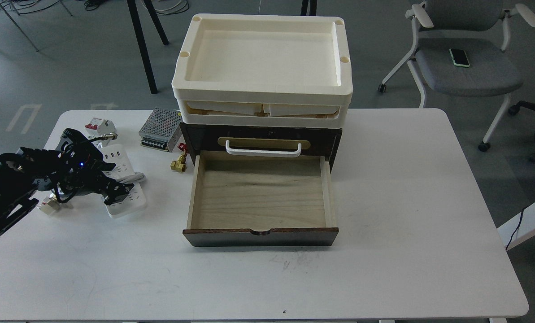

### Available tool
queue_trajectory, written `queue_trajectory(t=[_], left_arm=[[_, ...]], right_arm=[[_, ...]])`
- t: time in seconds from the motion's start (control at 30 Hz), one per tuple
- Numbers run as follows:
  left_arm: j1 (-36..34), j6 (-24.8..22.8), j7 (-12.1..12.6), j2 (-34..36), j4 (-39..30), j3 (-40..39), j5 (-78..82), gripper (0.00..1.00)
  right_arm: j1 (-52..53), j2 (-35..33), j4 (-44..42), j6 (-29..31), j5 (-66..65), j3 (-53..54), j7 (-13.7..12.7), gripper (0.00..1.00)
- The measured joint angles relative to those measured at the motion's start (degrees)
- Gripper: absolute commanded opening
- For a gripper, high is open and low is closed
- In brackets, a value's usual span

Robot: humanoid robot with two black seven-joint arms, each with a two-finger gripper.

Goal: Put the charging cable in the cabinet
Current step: 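Grasp the white power strip with its cable using the left gripper, then carry the power strip with the left gripper over the open drawer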

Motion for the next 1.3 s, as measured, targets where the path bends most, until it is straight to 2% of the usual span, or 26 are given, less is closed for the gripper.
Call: queue_trajectory(t=[0.1,0.17,0.23,0.3,0.37,0.53,0.77,0.9,1.0,1.17,1.3], left_arm=[[0.04,0.25,0.0,-0.03,0.1,0.22,0.0,0.47],[0.04,0.36,0.0,-0.03,0.04,0.3,0.0,0.39],[0.03,0.71,0.0,-0.03,-0.02,0.34,-0.02,0.19],[-0.05,1.37,0.0,-0.02,-0.09,0.35,-0.11,0.16],[-0.05,1.92,0.0,0.05,-0.11,0.35,-0.12,0.07],[-0.29,2.63,0.0,0.13,-0.51,0.22,-0.34,0.0],[-1.62,3.47,-0.01,1.46,-1.02,-0.48,-1.35,0.0],[-3.53,2.6,0.0,5.7,-3.58,-0.54,-3.03,0.0],[-4.74,-0.93,0.01,13.89,-12.8,-0.68,-4.64,0.0],[-6.05,-9.96,0.0,33.05,-41.21,-2.82,-13.8,0.0],[-6.11,-12.64,0.0,42.08,-58.29,-4.74,-22.3,0.0]], right_arm=[[-0.08,0.0,0.0,0.0,0.0,0.01,0.04,1.0],[-0.2,0.0,0.0,0.0,0.0,0.02,0.06,1.0],[-0.38,0.0,0.0,0.0,0.0,0.02,0.07,1.0],[-0.47,0.0,0.0,0.0,0.01,0.02,0.18,1.0],[-0.6,0.0,-0.01,0.0,0.01,0.02,0.26,1.0],[-1.12,0.0,-0.01,0.0,0.01,0.09,0.3,1.0],[-1.63,0.02,-0.01,0.0,0.01,0.11,0.3,1.0],[-1.85,0.02,-0.04,0.0,0.01,0.12,0.3,1.0],[-2.06,0.02,-0.11,0.0,0.01,0.19,0.3,1.0],[-2.23,0.03,-0.12,0.0,-0.06,0.48,0.3,1.0],[-2.49,0.09,-0.11,0.0,-0.08,0.48,0.3,1.0]])
